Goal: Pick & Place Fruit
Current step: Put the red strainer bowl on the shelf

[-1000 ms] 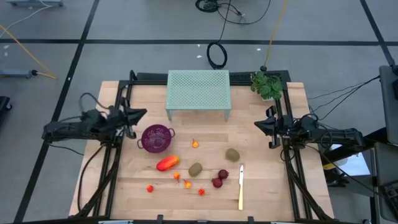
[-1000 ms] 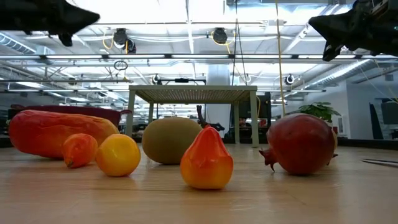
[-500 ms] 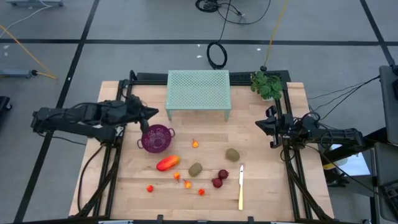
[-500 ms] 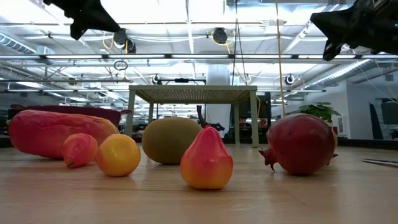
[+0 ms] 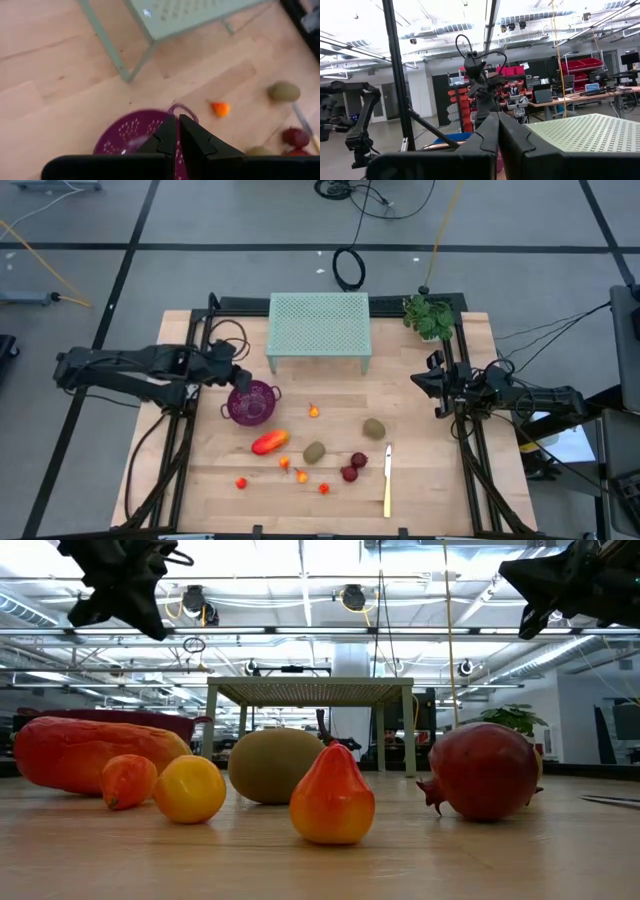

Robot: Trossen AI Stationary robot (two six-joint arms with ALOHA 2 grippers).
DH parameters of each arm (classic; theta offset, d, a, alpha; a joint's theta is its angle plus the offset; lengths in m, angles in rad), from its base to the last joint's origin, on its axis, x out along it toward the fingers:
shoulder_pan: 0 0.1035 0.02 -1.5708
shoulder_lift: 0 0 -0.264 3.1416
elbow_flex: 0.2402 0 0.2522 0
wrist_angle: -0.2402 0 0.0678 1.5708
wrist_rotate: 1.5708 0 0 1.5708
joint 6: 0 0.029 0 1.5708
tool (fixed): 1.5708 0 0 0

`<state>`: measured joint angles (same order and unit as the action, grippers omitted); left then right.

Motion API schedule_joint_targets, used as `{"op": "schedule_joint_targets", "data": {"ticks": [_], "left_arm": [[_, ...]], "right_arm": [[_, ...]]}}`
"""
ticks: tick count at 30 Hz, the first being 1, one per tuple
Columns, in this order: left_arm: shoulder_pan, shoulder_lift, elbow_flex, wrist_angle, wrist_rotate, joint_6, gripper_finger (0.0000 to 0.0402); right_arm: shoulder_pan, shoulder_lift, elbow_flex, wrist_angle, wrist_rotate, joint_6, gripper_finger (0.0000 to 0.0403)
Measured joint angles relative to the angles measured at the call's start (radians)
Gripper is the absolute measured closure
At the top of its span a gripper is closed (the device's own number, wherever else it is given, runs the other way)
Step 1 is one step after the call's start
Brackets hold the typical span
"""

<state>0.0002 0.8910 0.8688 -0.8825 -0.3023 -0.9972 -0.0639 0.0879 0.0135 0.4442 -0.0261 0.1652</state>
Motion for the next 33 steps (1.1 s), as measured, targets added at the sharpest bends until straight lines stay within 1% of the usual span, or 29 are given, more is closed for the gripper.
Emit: {"op": "schedule_joint_targets", "data": {"ticks": [5,14,17,23,26,29,31,33], "left_arm": [[0.0,0.0,0.0,-0.004,0.015,0.031,0.038],[0.0,0.001,0.0,-0.018,0.015,0.014,0.038],[0.0,0.001,0.0,-0.065,0.015,-0.048,0.038],[0.0,0.001,0.0,-0.23,0.013,-0.203,0.038],[0.0,0.001,0.0,-0.261,0.014,-0.218,0.0377],[0.0,0.001,0.0,-0.262,0.014,-0.217,0.0354],[0.0,0.001,0.0,-0.262,0.013,-0.218,0.0324],[0.0,0.001,0.0,-0.262,0.009,-0.217,0.0286]], "right_arm": [[0.0,0.0,0.0,-0.002,0.0,-0.001,0.0403],[0.0,0.0,0.0,-0.008,0.0,-0.001,0.0403],[0.0,0.0,0.0,-0.008,0.0,-0.001,0.0403],[0.0,0.0,0.0,-0.008,0.0,-0.001,0.0403],[0.0,0.0,0.0,-0.008,0.0,-0.001,0.0403],[0.0,0.0,0.0,-0.008,0.0,-0.001,0.0403],[0.0,0.0,0.0,-0.008,0.0,-0.001,0.0403],[0.0,0.0,0.0,-0.008,0.0,-0.001,0.0403]]}}
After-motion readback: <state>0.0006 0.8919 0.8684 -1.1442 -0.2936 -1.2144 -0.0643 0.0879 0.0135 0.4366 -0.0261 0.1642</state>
